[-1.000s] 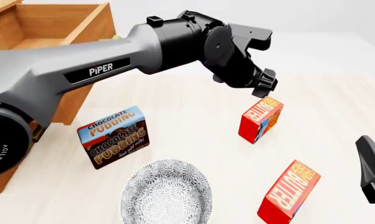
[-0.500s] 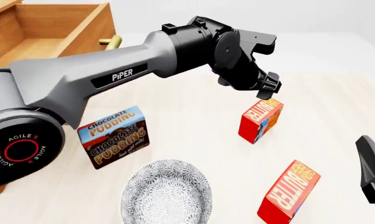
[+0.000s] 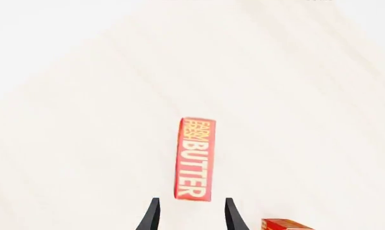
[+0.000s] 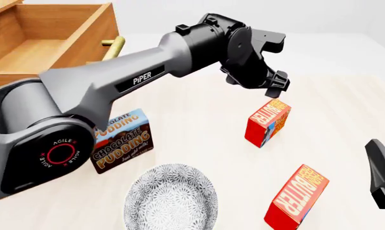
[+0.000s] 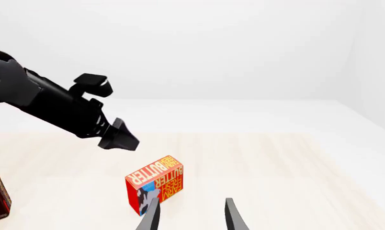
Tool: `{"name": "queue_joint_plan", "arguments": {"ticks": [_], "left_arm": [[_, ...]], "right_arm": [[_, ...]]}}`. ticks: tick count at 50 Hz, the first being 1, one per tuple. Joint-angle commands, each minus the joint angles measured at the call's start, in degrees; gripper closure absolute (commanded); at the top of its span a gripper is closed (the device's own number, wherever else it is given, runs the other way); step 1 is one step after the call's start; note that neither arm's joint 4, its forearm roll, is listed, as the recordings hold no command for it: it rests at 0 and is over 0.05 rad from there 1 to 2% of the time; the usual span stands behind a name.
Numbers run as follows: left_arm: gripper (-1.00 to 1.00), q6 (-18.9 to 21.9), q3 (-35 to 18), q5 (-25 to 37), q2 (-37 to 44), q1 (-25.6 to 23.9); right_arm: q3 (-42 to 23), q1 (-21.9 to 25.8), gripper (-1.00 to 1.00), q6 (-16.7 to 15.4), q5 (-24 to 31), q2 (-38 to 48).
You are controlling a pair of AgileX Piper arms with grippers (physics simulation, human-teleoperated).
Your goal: Put the butter at the front in the top drawer of the cabinet and close it.
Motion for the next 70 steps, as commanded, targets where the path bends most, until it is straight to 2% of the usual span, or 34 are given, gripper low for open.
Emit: {"name": "queue_joint_plan", "arguments": {"ticks": [1, 33, 64, 66, 70], "left_arm": [[-1.0, 0.42, -6.2, 3.3, 3.47, 0.73], [-1.0, -0.31, -18.65, 7.46, 13.09, -0.17], [-1.0, -1.92, -22.48, 7.6, 18.32, -0.66], [-1.0, -1.38, -24.84, 8.85, 19.83, 0.07], [-1.0, -2.21, -22.27, 7.06, 19.09, -0.64]], "right_arm": [[0.0, -0.01, -1.0, 0.05, 0.13, -0.11], [0.0, 0.0, -1.0, 0.04, 0.13, -0.1], [0.0, -0.01, -1.0, 0.02, 0.13, -0.1], [0.0, -0.01, -1.0, 0.04, 0.13, -0.11], [0.0, 0.0, -1.0, 0.04, 0.13, -0.1]]}}
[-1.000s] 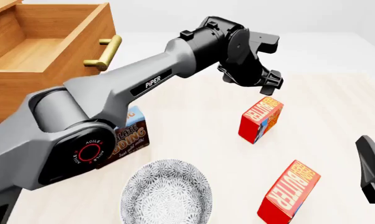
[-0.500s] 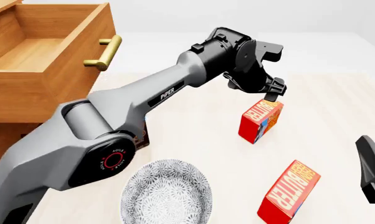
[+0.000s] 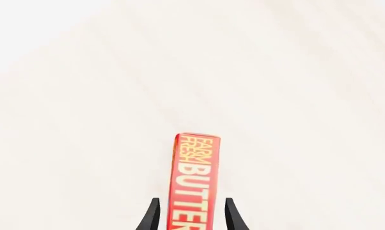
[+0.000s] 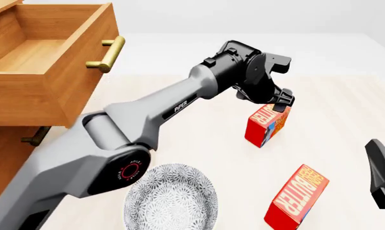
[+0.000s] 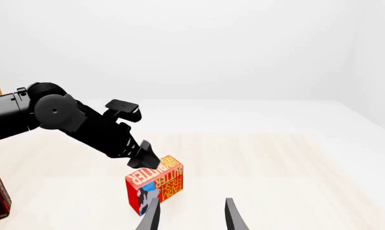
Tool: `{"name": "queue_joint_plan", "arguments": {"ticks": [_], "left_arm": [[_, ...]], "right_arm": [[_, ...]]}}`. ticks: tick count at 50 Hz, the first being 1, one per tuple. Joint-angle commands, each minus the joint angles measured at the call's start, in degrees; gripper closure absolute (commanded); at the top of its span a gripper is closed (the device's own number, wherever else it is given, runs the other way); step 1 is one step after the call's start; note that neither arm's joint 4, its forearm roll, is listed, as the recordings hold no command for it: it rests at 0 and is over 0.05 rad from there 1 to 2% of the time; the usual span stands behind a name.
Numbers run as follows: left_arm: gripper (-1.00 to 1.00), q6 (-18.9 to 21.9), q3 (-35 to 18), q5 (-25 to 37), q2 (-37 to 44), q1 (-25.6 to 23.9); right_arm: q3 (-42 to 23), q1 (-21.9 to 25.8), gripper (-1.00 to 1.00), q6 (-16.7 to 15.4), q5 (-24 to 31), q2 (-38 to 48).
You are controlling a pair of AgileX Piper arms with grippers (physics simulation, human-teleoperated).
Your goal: Put the butter at the front in the top drawer of the cabinet and close it.
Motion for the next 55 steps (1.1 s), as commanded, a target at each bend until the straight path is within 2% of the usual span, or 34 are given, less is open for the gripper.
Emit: {"name": "queue_joint_plan", "arguments": {"ticks": [1, 30, 39, 55], "left_arm": [[-1.0, -0.9, 0.24, -0.96, 1.08, -0.28], [-1.0, -2.09, -0.07, -2.54, 3.87, -0.16], [-1.0, -2.19, -3.4, -1.19, 6.33, -0.01], [-1.0, -3.37, -4.19, -1.87, 8.93, -0.6]], "right_arm": [[0.0, 0.01, -1.0, 0.03, 0.12, -0.09], [0.0, -0.01, -1.0, 0.06, 0.13, -0.1], [0.0, 0.0, -1.0, 0.03, 0.13, -0.1], [0.0, 0.0, -1.0, 0.04, 0.13, -0.11]]}}
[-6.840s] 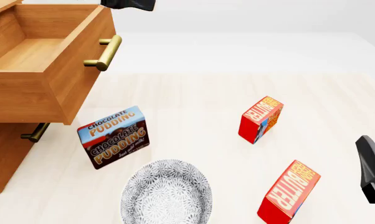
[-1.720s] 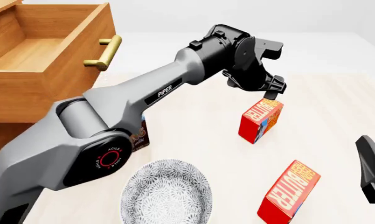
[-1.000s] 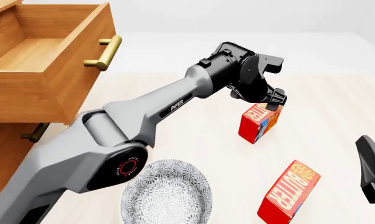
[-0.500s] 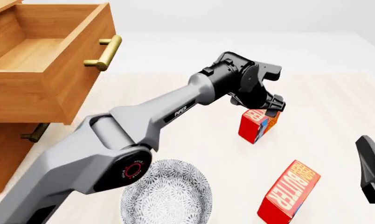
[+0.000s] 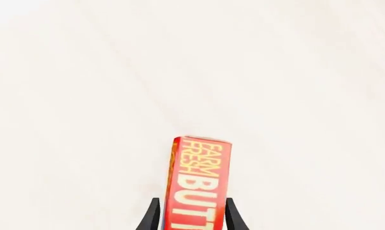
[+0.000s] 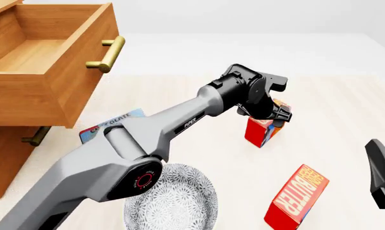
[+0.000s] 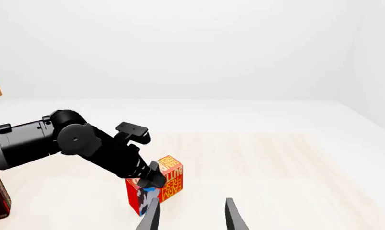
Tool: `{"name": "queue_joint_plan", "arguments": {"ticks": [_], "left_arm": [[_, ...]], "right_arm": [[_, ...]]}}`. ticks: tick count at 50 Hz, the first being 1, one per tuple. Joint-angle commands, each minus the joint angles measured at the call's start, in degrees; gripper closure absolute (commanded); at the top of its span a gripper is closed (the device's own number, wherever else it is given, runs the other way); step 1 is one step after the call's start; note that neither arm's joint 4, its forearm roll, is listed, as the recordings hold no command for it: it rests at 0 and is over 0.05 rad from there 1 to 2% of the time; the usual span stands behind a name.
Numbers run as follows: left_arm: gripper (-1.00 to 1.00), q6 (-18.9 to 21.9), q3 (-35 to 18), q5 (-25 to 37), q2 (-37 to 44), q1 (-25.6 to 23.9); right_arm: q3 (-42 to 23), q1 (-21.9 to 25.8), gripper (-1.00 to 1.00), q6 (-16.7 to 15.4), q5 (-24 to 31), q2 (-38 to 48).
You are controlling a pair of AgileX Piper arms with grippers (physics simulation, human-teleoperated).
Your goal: Put the butter at the front in the top drawer of the cabinet and close it.
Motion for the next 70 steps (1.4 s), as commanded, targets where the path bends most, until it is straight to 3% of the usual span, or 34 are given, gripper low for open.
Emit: {"name": "queue_joint_plan", "arguments": {"ticks": [1, 12, 22, 23, 36, 46, 70], "left_arm": [[-1.0, -0.73, -1.26, 0.07, 2.04, -0.31], [-1.0, -1.64, -3.54, 0.53, 4.48, -0.53], [-1.0, -2.03, -0.25, -1.33, 2.91, -0.98], [1.0, -1.99, 0.25, -1.57, 2.46, -0.98], [1.0, -0.45, 7.64, -3.21, -5.84, -0.42], [1.0, -0.94, 19.06, -6.8, -16.92, -1.11], [1.0, -0.92, 30.36, -6.24, -30.97, -1.05]], "right_arm": [[0.0, -0.01, -1.0, 0.04, 0.13, -0.11], [0.0, 0.0, -1.0, 0.04, 0.13, -0.1], [0.0, 0.01, -1.0, 0.05, 0.12, -0.09], [0.0, -0.01, -1.0, 0.02, 0.13, -0.13], [0.0, 0.0, -1.0, 0.03, 0.12, -0.09], [0.0, 0.0, -1.0, 0.04, 0.13, -0.1], [0.0, 0.0, -1.0, 0.04, 0.13, -0.11]]}}
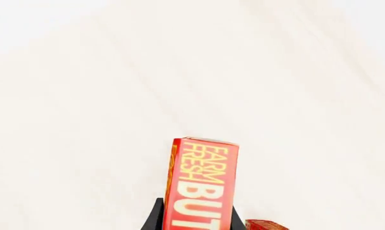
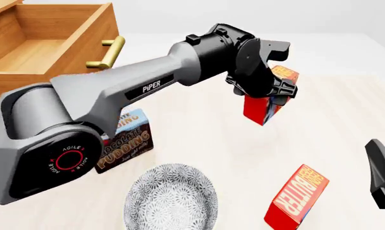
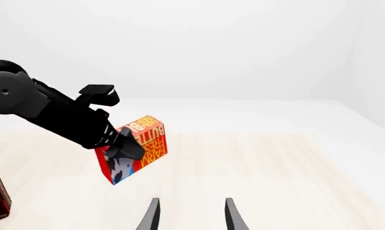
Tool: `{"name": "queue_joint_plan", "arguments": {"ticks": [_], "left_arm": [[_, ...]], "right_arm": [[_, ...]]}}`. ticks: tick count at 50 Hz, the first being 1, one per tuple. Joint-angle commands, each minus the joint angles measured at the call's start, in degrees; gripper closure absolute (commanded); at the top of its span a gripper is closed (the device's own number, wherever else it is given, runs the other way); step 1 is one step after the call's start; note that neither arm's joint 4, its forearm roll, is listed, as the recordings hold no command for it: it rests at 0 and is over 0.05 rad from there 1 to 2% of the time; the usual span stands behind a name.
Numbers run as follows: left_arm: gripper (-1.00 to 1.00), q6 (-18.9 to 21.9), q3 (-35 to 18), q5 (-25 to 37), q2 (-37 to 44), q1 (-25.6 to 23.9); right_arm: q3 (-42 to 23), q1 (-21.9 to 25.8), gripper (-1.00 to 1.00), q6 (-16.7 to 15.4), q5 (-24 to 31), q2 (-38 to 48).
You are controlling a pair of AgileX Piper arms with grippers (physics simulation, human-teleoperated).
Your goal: Put the butter at the front in the top drawer of the cabinet and close it.
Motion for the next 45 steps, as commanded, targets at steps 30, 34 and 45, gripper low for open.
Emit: {"name": "queue_joint_plan", "arguments": {"ticks": [30, 34, 45], "left_arm": [[1.0, 1.92, 12.06, 3.65, -20.95, 5.88], [1.0, 1.79, 12.46, 4.37, -21.97, 6.87], [1.0, 2.87, 11.86, 7.43, -24.23, 10.21]], "right_arm": [[0.0, -0.01, -1.0, 0.04, 0.13, -0.1], [0.0, -0.01, -1.0, 0.06, 0.13, -0.1], [0.0, -0.01, -1.0, 0.03, 0.13, -0.1]]}}
